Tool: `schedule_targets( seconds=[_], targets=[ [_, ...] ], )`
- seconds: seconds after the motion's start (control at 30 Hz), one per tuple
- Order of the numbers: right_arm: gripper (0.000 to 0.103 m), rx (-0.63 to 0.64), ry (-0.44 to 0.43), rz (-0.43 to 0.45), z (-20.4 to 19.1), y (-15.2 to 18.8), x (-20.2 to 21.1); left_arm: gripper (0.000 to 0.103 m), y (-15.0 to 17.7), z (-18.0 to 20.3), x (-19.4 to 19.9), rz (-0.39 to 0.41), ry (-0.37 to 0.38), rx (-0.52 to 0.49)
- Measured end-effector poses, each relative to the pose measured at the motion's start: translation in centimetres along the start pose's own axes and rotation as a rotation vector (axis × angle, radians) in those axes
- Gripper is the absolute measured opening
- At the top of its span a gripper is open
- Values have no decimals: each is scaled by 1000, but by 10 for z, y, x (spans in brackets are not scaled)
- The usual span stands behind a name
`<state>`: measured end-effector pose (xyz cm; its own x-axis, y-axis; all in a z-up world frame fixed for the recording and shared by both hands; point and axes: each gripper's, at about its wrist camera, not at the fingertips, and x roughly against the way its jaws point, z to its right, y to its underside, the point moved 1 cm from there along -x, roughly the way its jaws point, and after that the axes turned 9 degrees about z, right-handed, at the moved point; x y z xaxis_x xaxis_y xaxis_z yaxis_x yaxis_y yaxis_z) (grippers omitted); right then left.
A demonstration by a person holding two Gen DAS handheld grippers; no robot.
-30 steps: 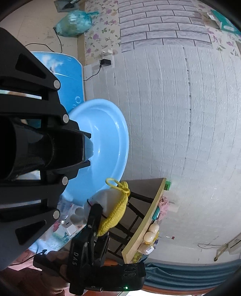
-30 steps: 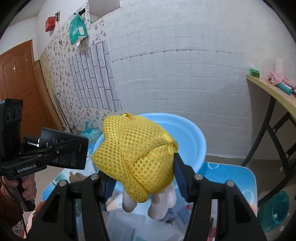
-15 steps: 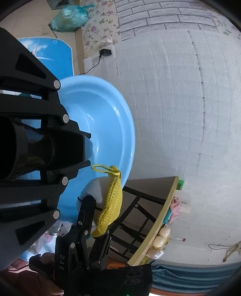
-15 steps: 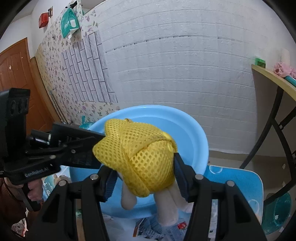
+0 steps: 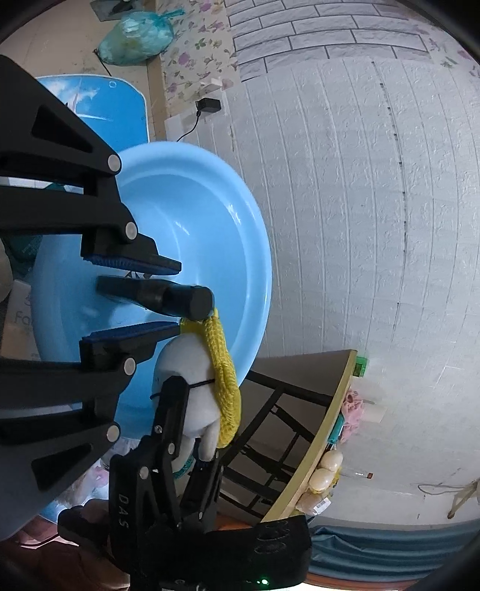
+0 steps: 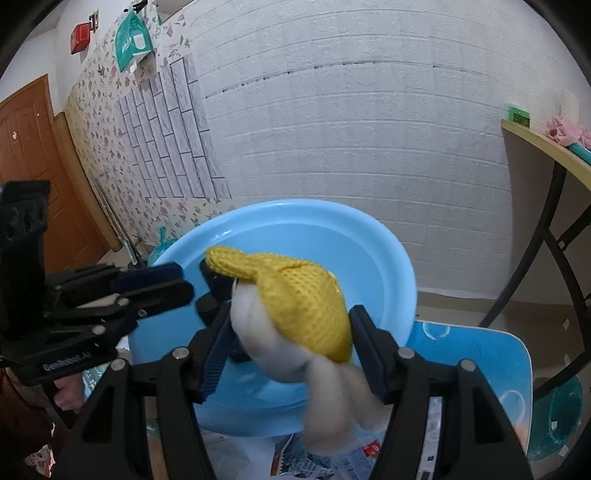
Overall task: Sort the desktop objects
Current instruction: 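Lower bottle and doll into blue basin and open both grippers, then withdraw both grippers from basin back over the table items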
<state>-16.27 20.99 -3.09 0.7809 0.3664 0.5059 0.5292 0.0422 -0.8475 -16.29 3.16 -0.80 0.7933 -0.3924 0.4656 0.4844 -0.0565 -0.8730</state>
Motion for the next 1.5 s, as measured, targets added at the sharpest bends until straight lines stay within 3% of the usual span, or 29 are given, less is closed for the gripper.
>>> schedule_targets(
  seconds=[0.17,0.33,0.43,0.57,0.8,0.87,0.97,1.1,1.17,1.4,1.5],
  targets=[
    [62,7,9,2,-4,-1,8,25,4,-1,10,-4,-10,3],
    [63,22,25,15,-12,-2,22,33,8,0,26,2,-35,6],
    [63,24,26,17,-16,0,32,49,8,2,40,18,-50,1],
    [63,32,39,26,-24,3,46,78,7,5,61,57,-77,-2],
    [69,26,59,51,-36,7,75,98,6,12,90,76,-134,0],
    [80,31,71,49,-39,9,81,103,7,15,97,82,-172,-12],
    [87,27,74,54,-44,13,90,103,13,23,103,71,-273,-69],
    [89,56,90,78,-52,19,103,103,19,26,114,85,-295,-58],
    [103,81,101,96,-53,23,107,103,22,25,119,101,-314,-46],
    [103,129,117,212,-62,36,119,103,28,30,130,114,-347,-54],
    [103,123,83,163,-64,40,117,103,34,33,128,88,-317,-70]
  ],
)
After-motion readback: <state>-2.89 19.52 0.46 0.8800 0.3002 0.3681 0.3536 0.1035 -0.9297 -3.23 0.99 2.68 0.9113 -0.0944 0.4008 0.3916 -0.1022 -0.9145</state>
